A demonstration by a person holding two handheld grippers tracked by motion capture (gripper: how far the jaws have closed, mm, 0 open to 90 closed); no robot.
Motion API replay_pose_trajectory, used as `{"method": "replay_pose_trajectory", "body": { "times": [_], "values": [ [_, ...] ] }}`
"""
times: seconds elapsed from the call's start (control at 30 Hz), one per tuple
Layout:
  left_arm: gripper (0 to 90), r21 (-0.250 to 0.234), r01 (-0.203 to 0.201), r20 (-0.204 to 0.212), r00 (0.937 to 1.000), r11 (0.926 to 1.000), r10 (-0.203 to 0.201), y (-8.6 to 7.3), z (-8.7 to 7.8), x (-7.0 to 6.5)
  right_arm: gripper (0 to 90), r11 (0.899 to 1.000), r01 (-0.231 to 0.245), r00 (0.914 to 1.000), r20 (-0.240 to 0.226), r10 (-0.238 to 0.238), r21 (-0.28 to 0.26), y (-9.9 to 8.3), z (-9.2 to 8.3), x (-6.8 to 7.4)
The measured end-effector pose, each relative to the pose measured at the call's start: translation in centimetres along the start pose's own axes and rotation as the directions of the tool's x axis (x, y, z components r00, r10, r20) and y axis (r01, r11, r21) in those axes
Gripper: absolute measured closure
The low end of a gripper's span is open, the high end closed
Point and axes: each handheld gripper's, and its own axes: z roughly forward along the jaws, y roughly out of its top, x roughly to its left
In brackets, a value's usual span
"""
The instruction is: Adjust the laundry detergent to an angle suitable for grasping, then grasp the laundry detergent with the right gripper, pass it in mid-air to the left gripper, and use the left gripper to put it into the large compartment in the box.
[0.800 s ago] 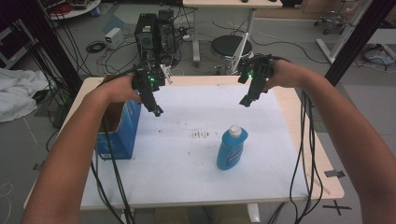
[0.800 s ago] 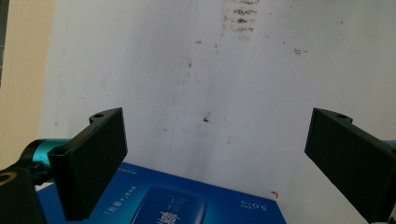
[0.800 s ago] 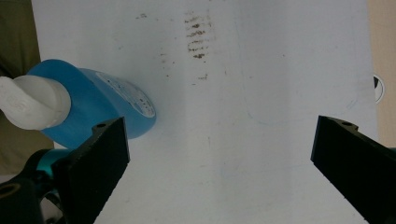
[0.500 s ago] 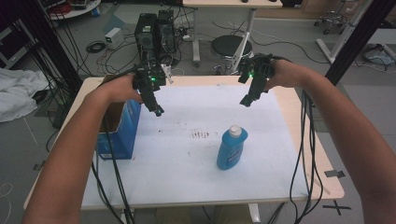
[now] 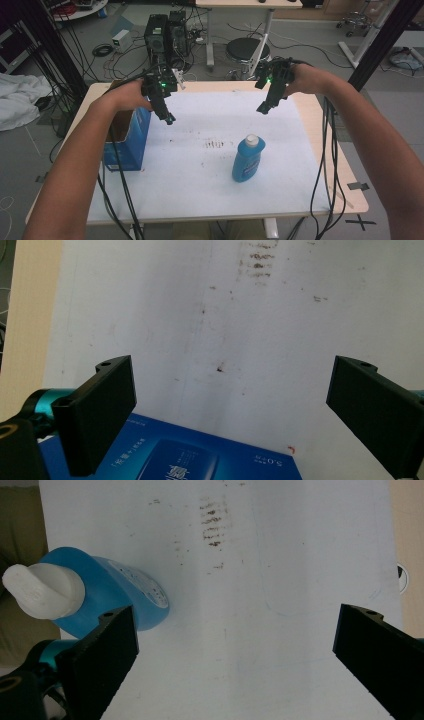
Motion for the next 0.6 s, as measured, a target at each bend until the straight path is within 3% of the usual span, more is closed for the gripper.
{"method": "replay_pose_trajectory", "body": {
  "times": [0.6],
  "values": [
    [5.7, -0.012, 0.014, -0.007, 0.9999, 0.9998, -0.014, -0.08, 0.02, 0.16, 3.3, 1.000, -0.006, 1.0000, 0.002, 0.006, -0.006, -0.01, -0.09, -0.03]
  ]
}}
